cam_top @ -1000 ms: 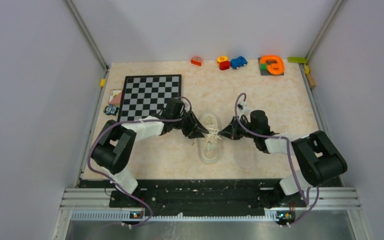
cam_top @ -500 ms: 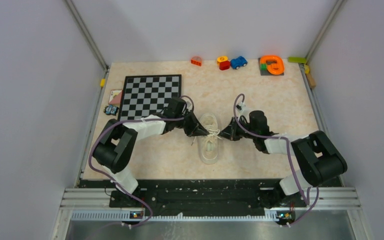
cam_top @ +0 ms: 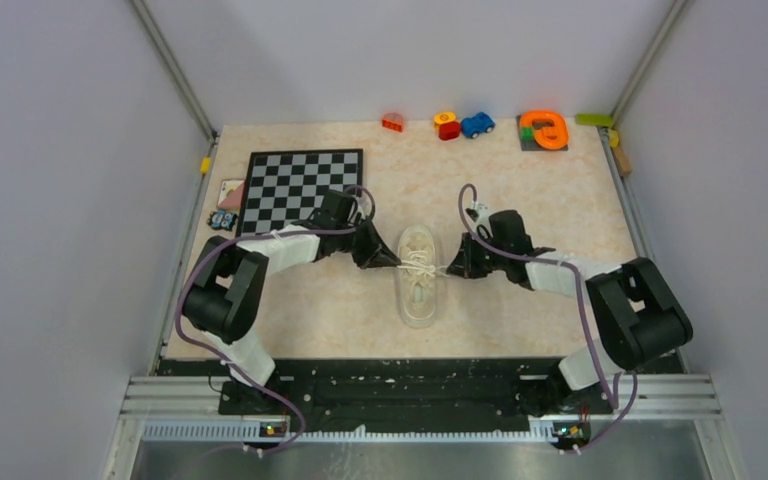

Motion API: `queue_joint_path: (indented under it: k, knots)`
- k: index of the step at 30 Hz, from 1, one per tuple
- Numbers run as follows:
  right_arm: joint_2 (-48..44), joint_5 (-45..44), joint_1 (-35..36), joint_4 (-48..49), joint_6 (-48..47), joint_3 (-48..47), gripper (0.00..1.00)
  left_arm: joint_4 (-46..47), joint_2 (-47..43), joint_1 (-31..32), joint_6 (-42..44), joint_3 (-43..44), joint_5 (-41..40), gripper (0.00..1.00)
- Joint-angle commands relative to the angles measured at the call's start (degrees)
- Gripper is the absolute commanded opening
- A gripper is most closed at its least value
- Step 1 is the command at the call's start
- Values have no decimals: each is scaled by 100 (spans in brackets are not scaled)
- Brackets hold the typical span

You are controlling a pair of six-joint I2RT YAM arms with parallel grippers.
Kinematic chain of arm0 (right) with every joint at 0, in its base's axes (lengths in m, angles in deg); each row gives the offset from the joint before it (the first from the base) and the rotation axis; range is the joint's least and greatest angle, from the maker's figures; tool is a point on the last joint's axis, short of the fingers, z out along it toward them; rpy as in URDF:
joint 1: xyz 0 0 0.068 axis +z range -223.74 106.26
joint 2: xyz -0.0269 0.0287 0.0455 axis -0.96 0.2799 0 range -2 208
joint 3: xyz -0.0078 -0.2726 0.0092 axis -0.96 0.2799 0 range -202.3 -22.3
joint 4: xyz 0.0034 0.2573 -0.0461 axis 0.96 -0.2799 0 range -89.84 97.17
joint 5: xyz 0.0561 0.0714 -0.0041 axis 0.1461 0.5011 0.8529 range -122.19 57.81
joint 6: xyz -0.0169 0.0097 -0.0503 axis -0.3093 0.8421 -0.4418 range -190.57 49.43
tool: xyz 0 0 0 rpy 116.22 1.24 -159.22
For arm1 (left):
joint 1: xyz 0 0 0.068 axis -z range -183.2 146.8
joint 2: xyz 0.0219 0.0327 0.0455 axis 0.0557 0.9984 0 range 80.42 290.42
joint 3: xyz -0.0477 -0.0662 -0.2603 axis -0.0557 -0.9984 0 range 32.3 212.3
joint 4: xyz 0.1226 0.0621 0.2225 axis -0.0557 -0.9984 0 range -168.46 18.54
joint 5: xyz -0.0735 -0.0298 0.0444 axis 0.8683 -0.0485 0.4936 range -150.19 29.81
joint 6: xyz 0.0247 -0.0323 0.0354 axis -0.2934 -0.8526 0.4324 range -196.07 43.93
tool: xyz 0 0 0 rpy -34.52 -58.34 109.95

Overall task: Tie the shoes
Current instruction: Tie the shoelace on the shoe.

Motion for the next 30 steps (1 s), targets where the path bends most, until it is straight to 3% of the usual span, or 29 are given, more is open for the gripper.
queue_joint_path:
  k: [1,10,18,30]
  knots:
    - [266,-761,80,-1138,-390,-518,0,-15,40,-65,477,42,-9,0]
    - [694,-1745,79,-2356,-377,-869,0,171,150,-172,670,-186,8,0]
    - [653,-2190,54,-2702,-321,-957,0,247,110,-468,881,-472,73,0]
    - [-80,-3258,62,-3146,-90,-905,0,469,150,-497,915,-645,172,0]
